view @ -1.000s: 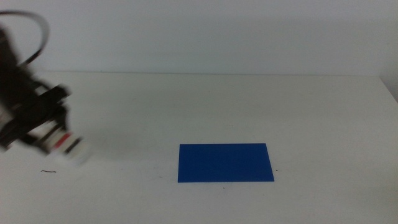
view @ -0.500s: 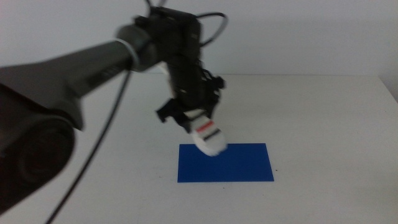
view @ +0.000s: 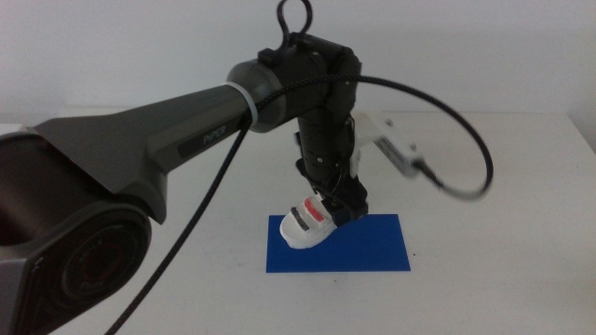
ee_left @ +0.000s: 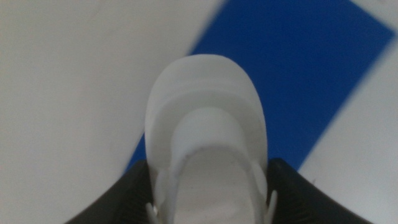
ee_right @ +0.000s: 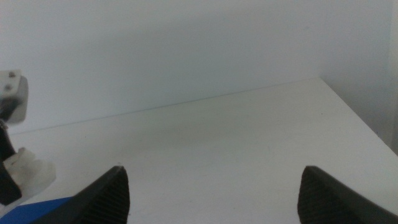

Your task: Use one arm to grab the shoe from the table and place it on the mat.

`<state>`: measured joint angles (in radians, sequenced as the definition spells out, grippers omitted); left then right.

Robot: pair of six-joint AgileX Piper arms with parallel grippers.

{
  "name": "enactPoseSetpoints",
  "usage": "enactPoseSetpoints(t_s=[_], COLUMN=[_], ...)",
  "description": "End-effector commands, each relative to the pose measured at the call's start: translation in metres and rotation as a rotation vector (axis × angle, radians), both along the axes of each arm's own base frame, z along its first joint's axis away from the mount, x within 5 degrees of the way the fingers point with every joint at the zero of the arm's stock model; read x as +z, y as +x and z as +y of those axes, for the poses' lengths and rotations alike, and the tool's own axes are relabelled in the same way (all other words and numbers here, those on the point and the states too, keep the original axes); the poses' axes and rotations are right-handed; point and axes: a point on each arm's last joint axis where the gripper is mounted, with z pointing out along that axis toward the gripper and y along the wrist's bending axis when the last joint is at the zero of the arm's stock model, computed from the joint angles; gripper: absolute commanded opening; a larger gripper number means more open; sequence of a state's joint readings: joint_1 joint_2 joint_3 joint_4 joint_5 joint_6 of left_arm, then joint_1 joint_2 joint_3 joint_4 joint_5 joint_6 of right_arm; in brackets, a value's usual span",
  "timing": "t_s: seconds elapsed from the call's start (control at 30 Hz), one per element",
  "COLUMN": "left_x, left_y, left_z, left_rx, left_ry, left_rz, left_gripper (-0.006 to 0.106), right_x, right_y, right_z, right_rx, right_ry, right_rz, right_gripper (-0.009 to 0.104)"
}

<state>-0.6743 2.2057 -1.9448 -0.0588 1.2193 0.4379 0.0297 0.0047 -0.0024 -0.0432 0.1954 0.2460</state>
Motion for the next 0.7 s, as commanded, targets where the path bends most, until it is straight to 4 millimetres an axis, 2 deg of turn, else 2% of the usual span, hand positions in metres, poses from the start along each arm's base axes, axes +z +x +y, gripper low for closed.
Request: enactPoseSetpoints(t_s=[0.0, 0.07, 0.27, 0.5, 0.57, 0.67], left_x=[0.006, 0.004, -0.007, -0.023, -0.025, -0.029], left_y=[-0.004, -0.005, -0.007, -0.009, -0.011, -0.012], left_z=[-0.004, -0.007, -0.013, -0.018, -0.02, -0.022], left_rx=[-0.245, -0.344, -0.459, -0.478, -0.483, -0.495], left_ry=[0.024, 0.014, -0.03, -0.016, -0.014, 0.004], left_rz=[-0.053, -0.052, -0.017, 0.016, 0.02, 0.02], left_gripper=[-0.002, -0.002, -0.002, -0.001, 0.001, 0.011], right_x=[0.0, 0.0, 0.0, 0.0, 0.0, 0.0], right_y=[0.0, 0.0, 0.0, 0.0, 0.0, 0.0], right_z=[0.0, 0.0, 0.0, 0.0, 0.0, 0.0], right_rx=[0.001, 0.001, 0.001, 0.001, 0.001, 0.001], right_ry=[-0.017, -0.017, -0.017, -0.017, -0.017, -0.017], right_rz=[-0.012, -0.012, -0.012, -0.012, -0.012, -0.012], right_gripper=[0.079, 0.079, 0.079, 0.079, 0.079, 0.079])
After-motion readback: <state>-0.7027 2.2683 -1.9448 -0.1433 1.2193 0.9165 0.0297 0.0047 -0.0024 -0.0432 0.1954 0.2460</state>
